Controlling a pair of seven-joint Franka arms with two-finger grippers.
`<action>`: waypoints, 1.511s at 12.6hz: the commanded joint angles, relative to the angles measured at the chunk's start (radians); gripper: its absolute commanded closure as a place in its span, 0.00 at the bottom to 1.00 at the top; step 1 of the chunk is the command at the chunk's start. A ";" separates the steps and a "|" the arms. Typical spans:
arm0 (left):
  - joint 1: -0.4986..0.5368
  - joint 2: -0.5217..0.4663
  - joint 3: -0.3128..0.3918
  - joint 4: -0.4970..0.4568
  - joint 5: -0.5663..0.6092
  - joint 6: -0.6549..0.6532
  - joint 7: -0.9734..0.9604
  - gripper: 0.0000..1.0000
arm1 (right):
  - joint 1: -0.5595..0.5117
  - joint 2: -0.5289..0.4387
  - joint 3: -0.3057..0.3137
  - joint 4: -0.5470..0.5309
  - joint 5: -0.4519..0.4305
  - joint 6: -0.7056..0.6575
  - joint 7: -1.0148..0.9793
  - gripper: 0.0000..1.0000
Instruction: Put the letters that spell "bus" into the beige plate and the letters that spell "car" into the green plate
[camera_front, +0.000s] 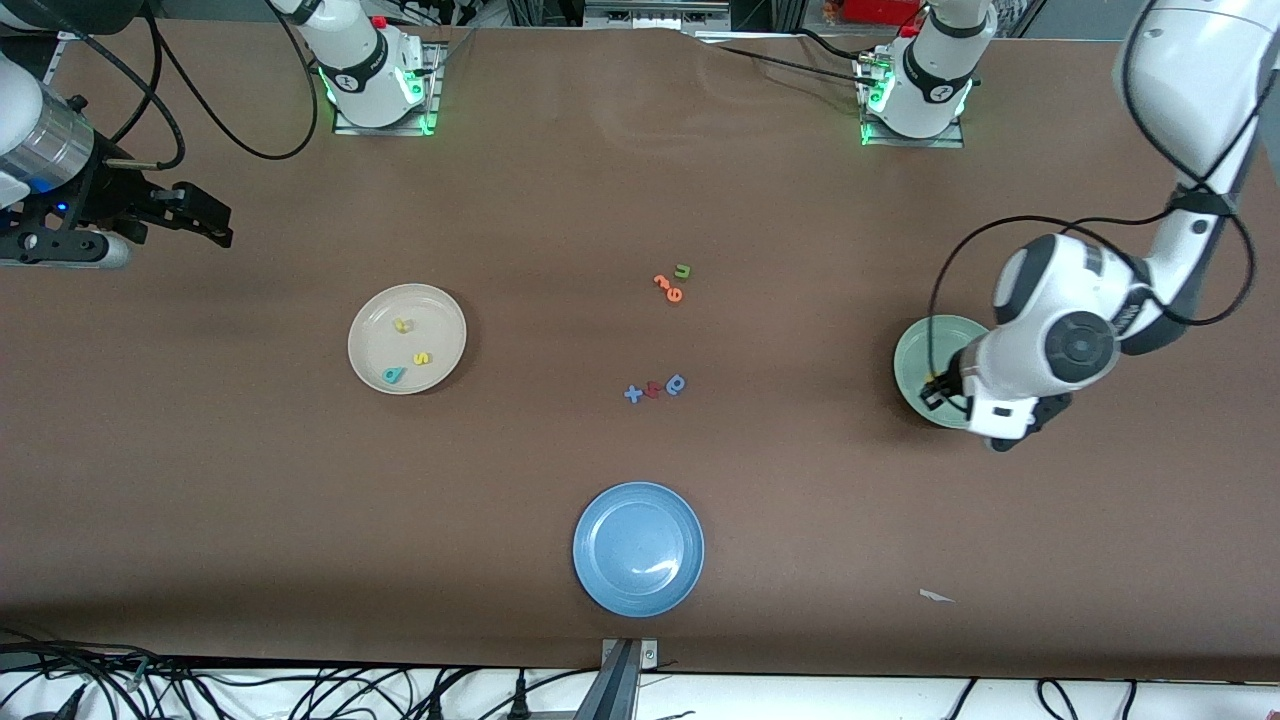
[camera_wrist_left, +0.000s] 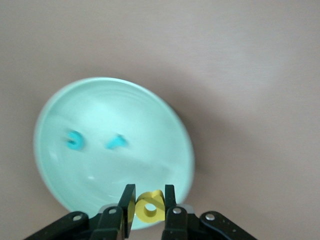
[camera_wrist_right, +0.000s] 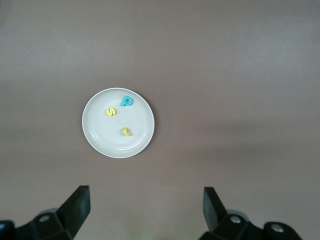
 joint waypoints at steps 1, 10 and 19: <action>0.055 0.003 -0.011 -0.058 -0.026 -0.012 0.117 0.98 | -0.019 -0.004 0.009 -0.016 0.013 0.015 -0.009 0.00; 0.083 -0.147 -0.020 0.038 -0.032 -0.086 0.196 0.00 | -0.019 -0.002 0.010 -0.011 0.031 0.023 -0.011 0.00; 0.111 -0.153 -0.014 0.549 -0.169 -0.632 0.601 0.00 | -0.019 -0.002 0.012 -0.006 0.029 0.023 -0.009 0.00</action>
